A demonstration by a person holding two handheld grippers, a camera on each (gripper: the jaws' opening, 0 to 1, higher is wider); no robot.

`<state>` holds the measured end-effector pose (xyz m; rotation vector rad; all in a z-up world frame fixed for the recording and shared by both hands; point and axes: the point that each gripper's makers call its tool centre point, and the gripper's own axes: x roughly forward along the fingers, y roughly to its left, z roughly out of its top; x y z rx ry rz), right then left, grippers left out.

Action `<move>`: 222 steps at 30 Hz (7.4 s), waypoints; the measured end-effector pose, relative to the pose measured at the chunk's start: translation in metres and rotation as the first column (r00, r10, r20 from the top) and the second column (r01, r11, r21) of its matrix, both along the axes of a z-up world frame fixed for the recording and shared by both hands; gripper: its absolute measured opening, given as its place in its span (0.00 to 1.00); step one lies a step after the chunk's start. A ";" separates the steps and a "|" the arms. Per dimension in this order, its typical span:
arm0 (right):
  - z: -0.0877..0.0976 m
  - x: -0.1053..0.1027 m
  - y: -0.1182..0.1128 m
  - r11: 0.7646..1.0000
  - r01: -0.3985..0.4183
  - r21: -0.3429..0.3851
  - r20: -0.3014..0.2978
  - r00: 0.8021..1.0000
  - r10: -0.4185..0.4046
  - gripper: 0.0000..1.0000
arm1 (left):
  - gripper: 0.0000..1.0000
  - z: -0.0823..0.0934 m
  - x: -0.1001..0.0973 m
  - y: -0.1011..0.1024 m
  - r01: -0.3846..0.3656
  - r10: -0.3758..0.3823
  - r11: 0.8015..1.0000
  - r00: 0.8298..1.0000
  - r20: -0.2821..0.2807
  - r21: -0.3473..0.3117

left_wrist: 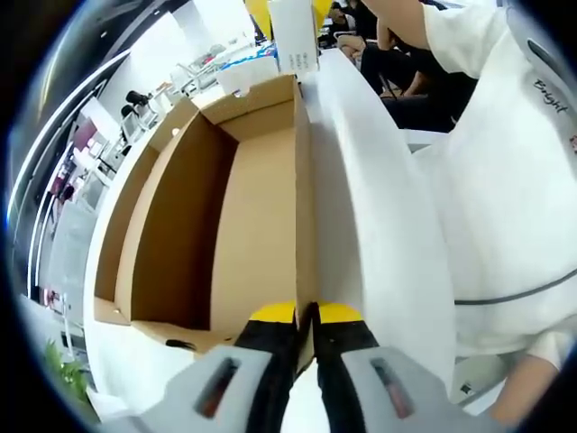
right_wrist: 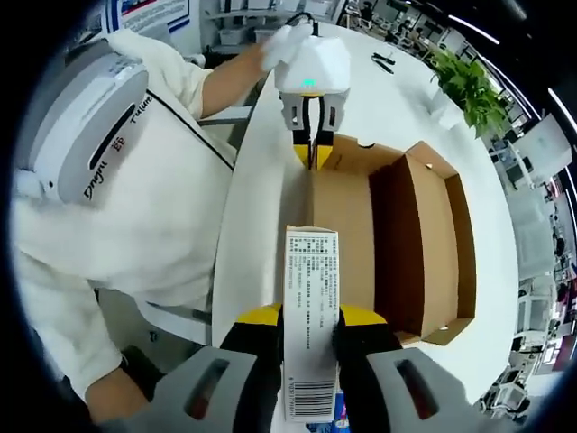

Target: Operate the shoe box by opening the lid, removing the specified soft item, and placing it in the target area until the item is outside and the box remains undamaged.

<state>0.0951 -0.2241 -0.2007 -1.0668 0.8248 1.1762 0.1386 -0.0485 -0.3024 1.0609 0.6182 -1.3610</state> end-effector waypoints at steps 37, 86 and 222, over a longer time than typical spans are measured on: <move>-0.029 -0.028 -0.081 0.989 0.136 -0.050 -0.002 0.991 -0.136 0.21 | 0.05 0.000 0.000 -0.001 0.012 -0.012 1.000 1.000 0.008 0.003; -0.118 -0.019 -0.138 0.992 0.087 -0.092 0.007 0.996 -0.087 0.21 | 0.05 0.000 0.000 -0.001 0.008 -0.008 1.000 1.000 0.002 0.006; 0.142 0.113 -0.091 0.114 0.371 0.922 -0.145 0.602 -0.785 0.56 | 0.04 0.000 -0.001 0.000 -0.017 0.017 1.000 0.999 -0.044 0.020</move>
